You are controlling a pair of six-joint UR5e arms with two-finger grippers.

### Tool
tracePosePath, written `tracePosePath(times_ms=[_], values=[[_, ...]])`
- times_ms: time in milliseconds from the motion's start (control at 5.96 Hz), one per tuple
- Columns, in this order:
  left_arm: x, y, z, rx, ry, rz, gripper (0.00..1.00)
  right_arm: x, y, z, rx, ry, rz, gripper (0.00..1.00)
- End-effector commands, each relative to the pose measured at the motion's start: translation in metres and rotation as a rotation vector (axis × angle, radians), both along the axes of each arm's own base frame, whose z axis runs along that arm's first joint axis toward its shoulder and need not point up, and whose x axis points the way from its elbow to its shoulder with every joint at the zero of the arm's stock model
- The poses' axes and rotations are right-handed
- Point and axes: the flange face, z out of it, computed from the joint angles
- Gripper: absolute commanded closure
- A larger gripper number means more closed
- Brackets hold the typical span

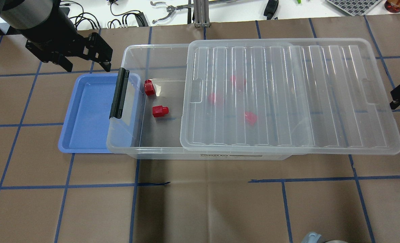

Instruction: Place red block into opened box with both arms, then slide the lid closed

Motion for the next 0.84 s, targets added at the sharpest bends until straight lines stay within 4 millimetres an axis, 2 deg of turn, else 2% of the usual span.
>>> tracePosePath(times_ms=[0, 336, 671], values=[[0.002, -0.001, 0.000, -0.001, -0.001, 0.004, 0.02, 0.012, 0.010, 0.000, -0.014, -0.025, -0.038, 0.00], [0.003, -0.001, 0.001, -0.003, -0.008, 0.003, 0.01, 0.030, 0.005, 0.000, -0.011, -0.024, -0.023, 0.00], [0.003, -0.002, 0.001, -0.008, -0.008, 0.003, 0.02, 0.036, 0.007, -0.006, -0.002, -0.036, -0.016, 0.00]])
